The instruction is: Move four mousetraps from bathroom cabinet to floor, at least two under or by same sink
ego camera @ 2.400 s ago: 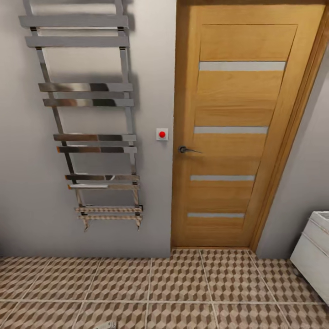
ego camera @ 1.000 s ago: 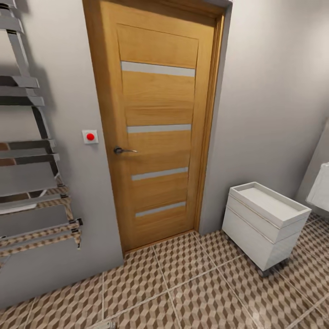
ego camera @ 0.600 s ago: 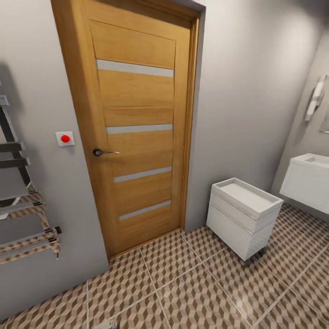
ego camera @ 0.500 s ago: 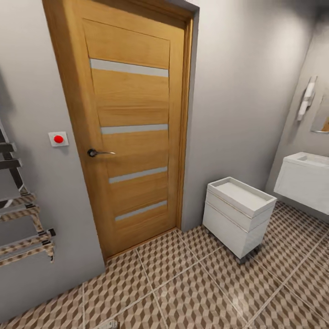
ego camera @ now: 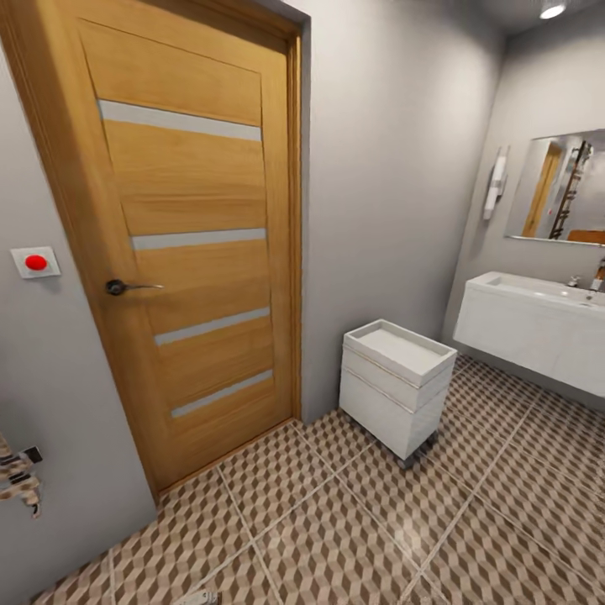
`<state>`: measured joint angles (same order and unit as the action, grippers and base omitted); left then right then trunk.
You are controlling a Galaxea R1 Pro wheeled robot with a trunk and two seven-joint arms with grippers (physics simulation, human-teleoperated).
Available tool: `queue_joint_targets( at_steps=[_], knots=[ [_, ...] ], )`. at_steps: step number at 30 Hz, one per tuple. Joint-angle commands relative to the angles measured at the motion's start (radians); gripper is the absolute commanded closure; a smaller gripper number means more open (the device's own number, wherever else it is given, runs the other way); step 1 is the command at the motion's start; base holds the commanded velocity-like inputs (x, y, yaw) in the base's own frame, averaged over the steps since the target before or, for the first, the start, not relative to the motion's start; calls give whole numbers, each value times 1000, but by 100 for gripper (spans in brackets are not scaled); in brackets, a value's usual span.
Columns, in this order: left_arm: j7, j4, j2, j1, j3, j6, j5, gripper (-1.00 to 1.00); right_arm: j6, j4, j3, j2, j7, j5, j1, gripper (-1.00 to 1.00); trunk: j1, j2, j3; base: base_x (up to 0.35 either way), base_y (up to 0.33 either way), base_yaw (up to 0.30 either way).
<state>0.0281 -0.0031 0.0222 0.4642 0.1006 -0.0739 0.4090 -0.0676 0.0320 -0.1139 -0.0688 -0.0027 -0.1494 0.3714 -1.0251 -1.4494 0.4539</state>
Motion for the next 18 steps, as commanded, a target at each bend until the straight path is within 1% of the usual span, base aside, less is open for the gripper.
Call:
queue_joint_targets(
  at_steps=[1,18],
  knots=[
    [4,-1,0,1,8,-6,9,100,-1,2,-8,0,1,-9,1,100,0,-1,1,0,0,-300],
    [7,0,1,1,10,-13,8,100,-1,2,-9,0,1,-9,1,100,0,-1,1,0,0,-300]
  ],
)
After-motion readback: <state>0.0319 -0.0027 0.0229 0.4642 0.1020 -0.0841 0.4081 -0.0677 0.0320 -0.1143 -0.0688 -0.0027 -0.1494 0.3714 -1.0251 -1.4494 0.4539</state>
